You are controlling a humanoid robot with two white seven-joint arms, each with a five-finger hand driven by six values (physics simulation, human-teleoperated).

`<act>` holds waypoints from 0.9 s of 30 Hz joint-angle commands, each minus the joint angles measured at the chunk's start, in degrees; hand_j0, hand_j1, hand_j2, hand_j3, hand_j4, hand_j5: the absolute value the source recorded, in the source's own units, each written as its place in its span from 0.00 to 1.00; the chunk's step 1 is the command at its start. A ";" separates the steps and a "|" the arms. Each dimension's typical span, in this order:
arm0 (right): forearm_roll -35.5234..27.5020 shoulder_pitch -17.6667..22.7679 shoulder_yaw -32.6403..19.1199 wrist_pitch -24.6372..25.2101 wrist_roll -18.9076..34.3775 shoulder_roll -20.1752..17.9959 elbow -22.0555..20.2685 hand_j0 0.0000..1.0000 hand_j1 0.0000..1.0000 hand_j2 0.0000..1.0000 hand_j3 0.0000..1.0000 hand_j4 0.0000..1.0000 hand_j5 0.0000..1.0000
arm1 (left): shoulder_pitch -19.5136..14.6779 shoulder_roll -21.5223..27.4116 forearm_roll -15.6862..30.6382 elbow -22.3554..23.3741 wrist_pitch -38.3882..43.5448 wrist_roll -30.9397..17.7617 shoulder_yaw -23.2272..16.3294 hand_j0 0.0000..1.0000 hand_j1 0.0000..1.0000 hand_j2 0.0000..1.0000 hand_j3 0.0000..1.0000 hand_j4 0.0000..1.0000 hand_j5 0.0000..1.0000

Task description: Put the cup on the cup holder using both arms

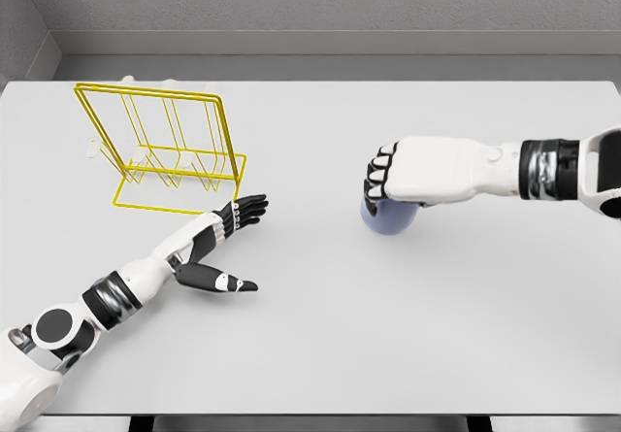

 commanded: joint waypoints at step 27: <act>4.05 0.79 6.19 0.18 -0.04 13.28 0.24 0.99 0.99 0.99 0.99 0.99 0.99 | -0.35 -0.65 0.23 0.25 0.18 0.08 0.10 1.00 1.00 1.00 1.00 1.00 1.00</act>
